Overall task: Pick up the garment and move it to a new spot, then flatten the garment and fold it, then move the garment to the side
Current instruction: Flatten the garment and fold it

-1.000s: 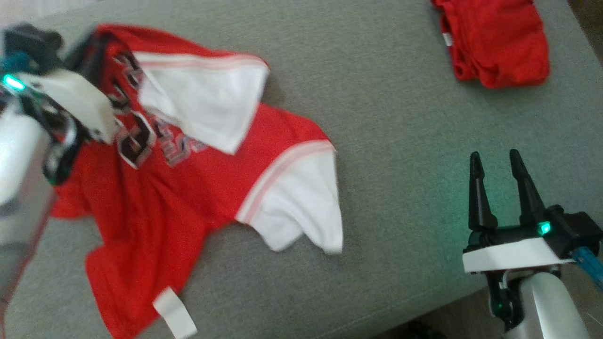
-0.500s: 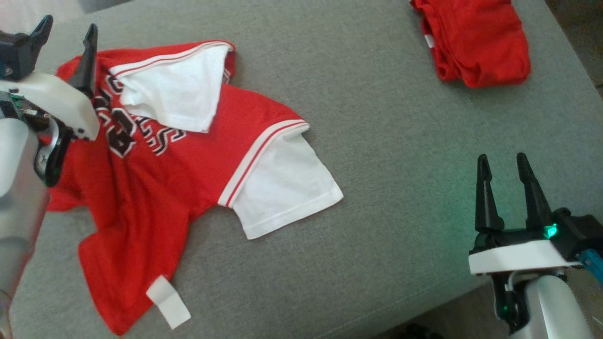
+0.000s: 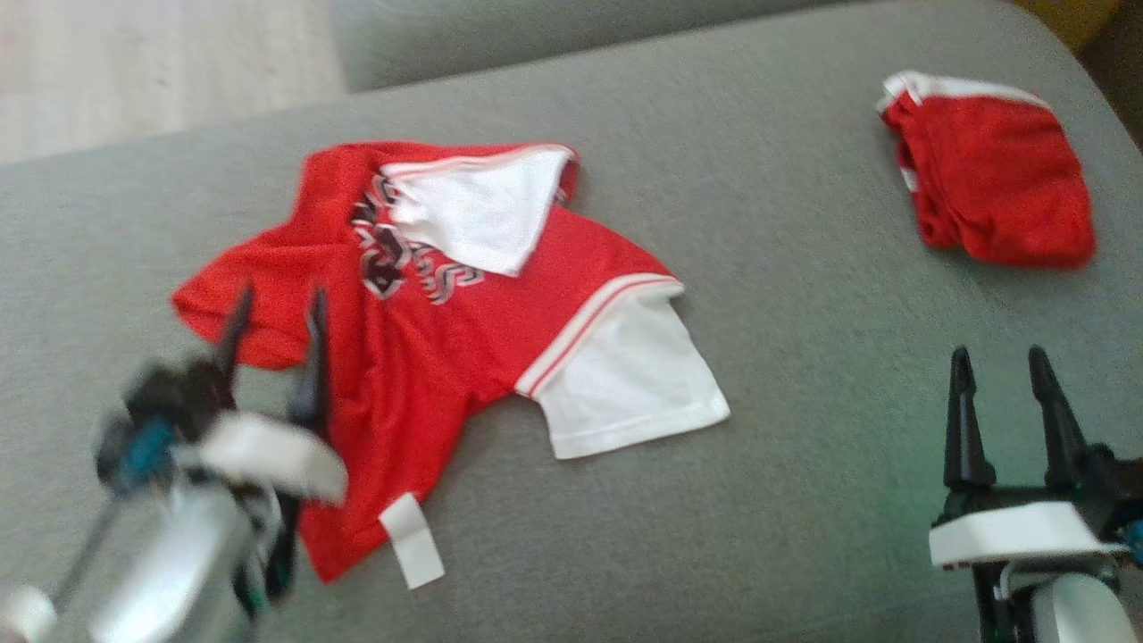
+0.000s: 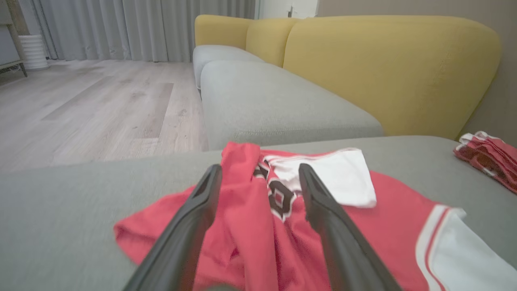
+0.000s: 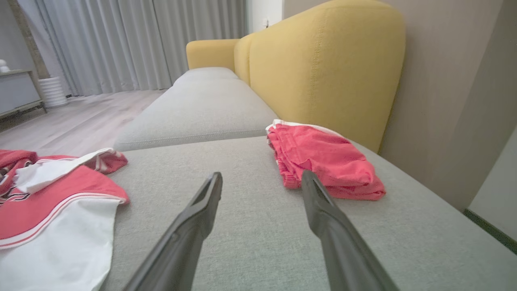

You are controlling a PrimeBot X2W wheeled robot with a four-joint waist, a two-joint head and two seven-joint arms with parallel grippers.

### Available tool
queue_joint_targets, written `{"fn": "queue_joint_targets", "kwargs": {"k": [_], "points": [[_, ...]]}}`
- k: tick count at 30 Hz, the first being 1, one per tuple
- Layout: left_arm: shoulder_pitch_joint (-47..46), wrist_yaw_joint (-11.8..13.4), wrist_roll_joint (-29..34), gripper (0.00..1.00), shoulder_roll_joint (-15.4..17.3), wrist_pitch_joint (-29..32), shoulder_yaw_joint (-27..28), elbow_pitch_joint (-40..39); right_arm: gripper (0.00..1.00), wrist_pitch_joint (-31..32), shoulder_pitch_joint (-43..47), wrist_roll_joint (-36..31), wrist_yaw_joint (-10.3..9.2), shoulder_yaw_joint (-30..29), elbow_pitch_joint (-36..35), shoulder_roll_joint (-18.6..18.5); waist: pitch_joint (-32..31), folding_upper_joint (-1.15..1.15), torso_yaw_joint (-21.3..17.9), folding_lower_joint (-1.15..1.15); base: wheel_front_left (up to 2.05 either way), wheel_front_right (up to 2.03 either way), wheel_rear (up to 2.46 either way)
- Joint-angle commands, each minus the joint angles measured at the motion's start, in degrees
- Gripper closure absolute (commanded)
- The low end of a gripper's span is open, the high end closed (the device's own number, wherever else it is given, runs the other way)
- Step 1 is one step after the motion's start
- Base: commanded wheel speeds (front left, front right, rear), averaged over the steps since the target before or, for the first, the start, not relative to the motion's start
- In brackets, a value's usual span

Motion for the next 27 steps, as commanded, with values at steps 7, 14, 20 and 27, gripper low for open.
{"fn": "queue_joint_targets", "kwargs": {"k": [7, 14, 20, 27], "points": [[14.3, 5.2, 4.1, 0.0, -1.8, -1.2, 4.8, -9.0, 0.0, -0.2, 2.0, -1.7, 0.39, 0.8, 1.8, -0.5, -7.7, 0.0, 8.4, 0.01, 0.0, 0.0, 0.0], [23.4, 2.5, 11.7, 0.0, -5.8, -1.2, 11.0, -11.2, 0.0, -0.2, 3.4, -1.5, 0.39, 2.6, 5.5, -0.5, -8.8, 0.0, 11.2, 0.01, 0.0, 0.0, 0.0], [26.4, -1.2, 16.6, 0.0, -9.0, -1.2, 17.1, -10.3, 0.0, -0.2, 2.9, -1.5, 0.39, 4.1, 7.5, -0.5, -8.9, 0.0, 11.7, 0.01, 0.0, 0.0, 0.0], [26.8, -4.7, 20.8, 0.0, -12.3, -1.2, 21.4, -9.3, 0.0, -0.2, 2.5, -1.2, 0.39, 5.2, 8.4, -0.5, -8.8, 0.0, 11.3, 0.01, 0.0, 0.0, 0.0]]}}
